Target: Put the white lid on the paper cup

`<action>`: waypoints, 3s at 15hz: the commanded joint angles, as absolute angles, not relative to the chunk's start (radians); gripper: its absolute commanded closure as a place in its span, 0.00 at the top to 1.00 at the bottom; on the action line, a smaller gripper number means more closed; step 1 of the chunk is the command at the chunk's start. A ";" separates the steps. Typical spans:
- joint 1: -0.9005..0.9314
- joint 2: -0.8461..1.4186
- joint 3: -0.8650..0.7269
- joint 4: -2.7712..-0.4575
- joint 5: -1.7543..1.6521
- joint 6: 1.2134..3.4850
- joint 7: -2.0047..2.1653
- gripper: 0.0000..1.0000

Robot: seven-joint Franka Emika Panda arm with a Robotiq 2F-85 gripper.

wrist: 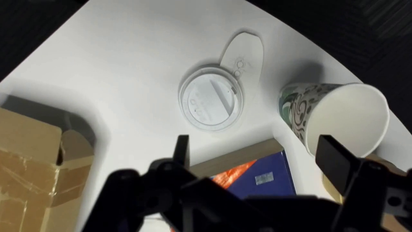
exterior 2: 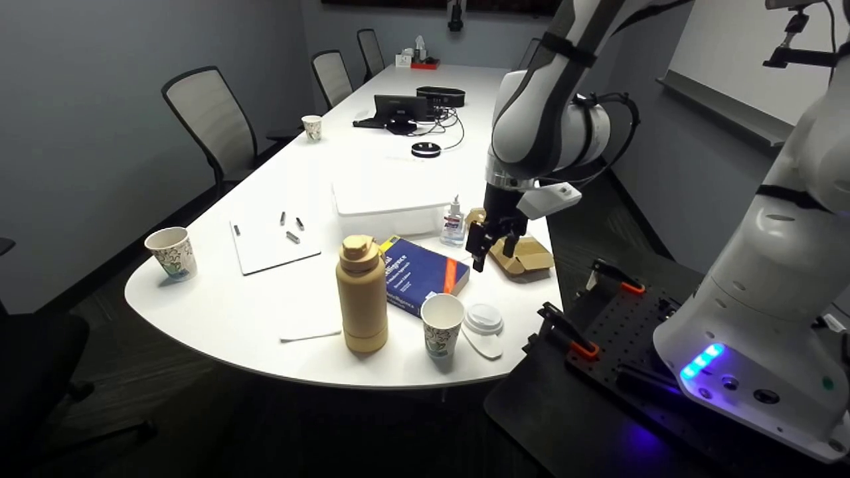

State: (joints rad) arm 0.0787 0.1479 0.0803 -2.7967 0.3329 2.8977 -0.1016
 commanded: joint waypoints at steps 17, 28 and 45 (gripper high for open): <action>-0.167 0.569 0.279 -2.727 0.102 3.184 -0.153 1.00; -0.056 0.628 0.177 -2.697 -0.016 3.241 -0.116 1.00; 0.032 0.710 0.116 -2.603 -0.023 3.232 -0.118 0.96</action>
